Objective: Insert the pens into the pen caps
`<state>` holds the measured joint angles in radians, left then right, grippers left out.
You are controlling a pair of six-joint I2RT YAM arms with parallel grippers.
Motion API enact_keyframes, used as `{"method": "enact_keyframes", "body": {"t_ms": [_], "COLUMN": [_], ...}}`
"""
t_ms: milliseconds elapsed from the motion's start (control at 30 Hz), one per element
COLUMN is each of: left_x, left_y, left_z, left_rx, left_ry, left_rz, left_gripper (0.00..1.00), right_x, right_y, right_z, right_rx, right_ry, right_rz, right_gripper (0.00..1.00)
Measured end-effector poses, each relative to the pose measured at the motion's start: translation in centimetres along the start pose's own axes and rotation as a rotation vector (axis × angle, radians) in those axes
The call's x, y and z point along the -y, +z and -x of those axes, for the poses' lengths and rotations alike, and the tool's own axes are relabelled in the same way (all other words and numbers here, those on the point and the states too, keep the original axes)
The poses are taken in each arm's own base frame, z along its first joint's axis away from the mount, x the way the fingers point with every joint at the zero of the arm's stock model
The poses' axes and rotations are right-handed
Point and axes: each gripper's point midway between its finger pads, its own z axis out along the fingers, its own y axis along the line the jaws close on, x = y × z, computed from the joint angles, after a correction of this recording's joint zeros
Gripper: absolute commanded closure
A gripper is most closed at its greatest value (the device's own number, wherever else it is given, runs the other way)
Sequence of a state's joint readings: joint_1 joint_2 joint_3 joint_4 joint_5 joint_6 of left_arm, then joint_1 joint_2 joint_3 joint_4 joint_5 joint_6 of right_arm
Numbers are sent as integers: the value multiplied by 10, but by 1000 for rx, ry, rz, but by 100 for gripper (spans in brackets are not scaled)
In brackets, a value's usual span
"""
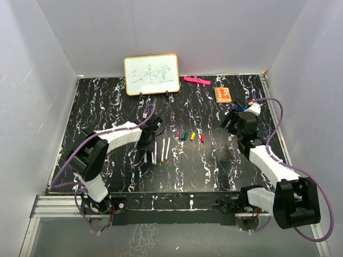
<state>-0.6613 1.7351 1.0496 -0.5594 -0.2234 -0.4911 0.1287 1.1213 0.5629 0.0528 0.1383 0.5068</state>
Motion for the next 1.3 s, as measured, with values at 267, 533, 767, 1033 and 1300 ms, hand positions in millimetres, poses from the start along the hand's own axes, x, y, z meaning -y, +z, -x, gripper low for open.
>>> {"method": "enact_keyframes", "body": {"t_ms": [267, 533, 767, 1033, 1300], "left_x": [0, -1, -4, -3, -2], "left_y": [1, 2, 5, 6, 6], "left_z": [-4, -7, -10, -12, -11], "left_rx": [-21, -27, -41, -52, -71], "left_ry": [-34, -53, -58, -54, -21], "left_rz": [-51, -85, -96, -129, -140], "left_gripper": [74, 78, 83, 100, 100], "right_x": [2, 5, 5, 4, 5], "right_y": [1, 4, 6, 6, 4], "right_z": [1, -3, -1, 0, -6], "right_rx": [-6, -27, -35, -46, -71], "right_ry": [-1, -4, 0, 8, 4], "right_rz": [-18, -40, -52, -58, -61], "right_gripper": [35, 35, 35, 35, 34]}}
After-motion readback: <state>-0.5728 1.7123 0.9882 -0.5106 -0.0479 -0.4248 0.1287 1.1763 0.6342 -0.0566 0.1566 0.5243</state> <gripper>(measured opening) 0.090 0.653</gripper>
